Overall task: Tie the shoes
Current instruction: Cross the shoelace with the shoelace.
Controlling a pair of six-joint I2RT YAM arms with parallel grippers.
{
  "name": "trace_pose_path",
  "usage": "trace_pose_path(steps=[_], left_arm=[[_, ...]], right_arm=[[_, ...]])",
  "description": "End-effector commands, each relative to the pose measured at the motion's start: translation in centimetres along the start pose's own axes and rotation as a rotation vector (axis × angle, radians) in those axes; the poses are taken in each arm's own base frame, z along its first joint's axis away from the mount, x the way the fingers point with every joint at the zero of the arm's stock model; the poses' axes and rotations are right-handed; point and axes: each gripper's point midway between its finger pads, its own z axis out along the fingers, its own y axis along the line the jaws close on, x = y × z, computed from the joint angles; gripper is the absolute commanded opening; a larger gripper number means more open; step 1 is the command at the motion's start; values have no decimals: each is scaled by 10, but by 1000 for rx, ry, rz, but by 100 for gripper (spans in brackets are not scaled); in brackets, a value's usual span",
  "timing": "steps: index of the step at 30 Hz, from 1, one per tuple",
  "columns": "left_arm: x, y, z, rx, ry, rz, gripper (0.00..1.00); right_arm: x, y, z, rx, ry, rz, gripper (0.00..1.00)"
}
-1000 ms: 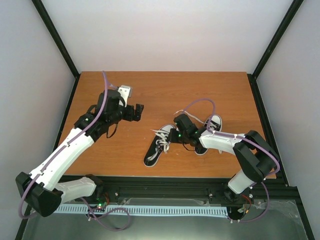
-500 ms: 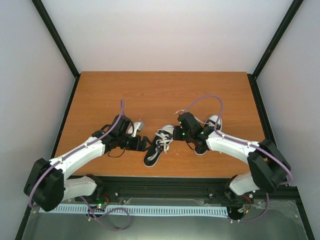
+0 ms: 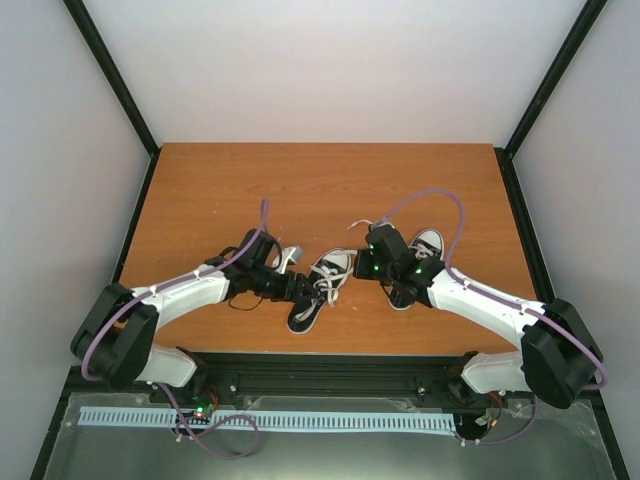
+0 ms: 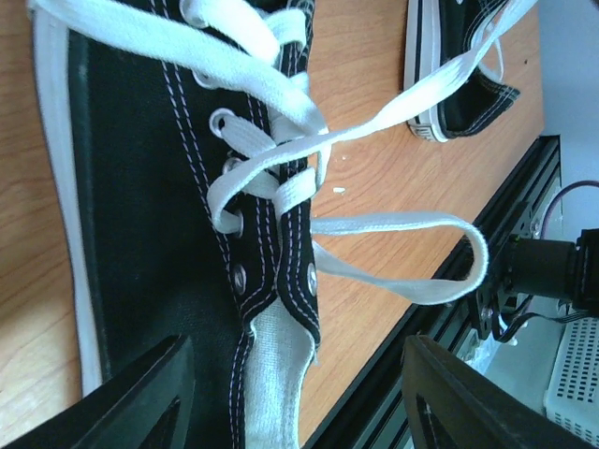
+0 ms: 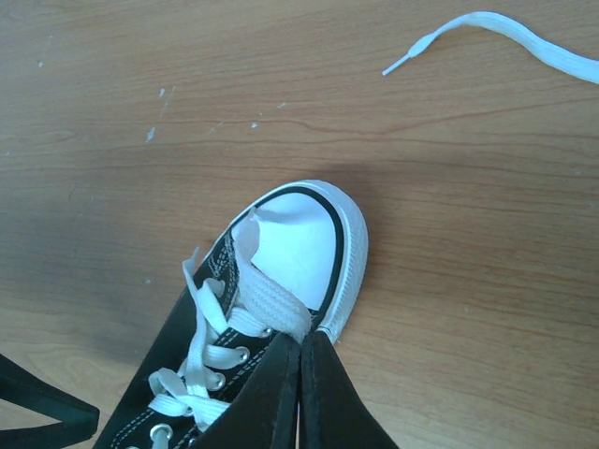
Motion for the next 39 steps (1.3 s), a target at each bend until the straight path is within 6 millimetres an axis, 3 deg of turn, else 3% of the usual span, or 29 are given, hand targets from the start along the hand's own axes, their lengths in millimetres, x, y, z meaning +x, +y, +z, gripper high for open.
trace_pose_path(steps=[1,13,18,23,26,32,36,39], left_arm=[[-8,-16,13,44,3,44,62],[-12,-7,36,33,46,35,45],[-8,-20,44,44,73,62,24],[-4,-45,50,55,76,88,2],[-3,-55,52,61,63,97,1],[-6,-32,45,-75,16,143,1],[-2,-33,38,-69,11,219,1],[7,-30,39,-74,56,228,10]], right_arm=[[1,-4,-4,16,-15,9,3],[-13,2,-16,6,-52,-5,3],[-23,7,-25,-3,-78,-18,3],[-37,27,-35,-67,-98,-59,3],[-41,42,-41,-132,-98,-74,3],[-33,56,-39,-208,-66,-94,3],[-24,61,-36,-227,-43,-104,3],[-18,63,-32,-234,-29,-106,3]])
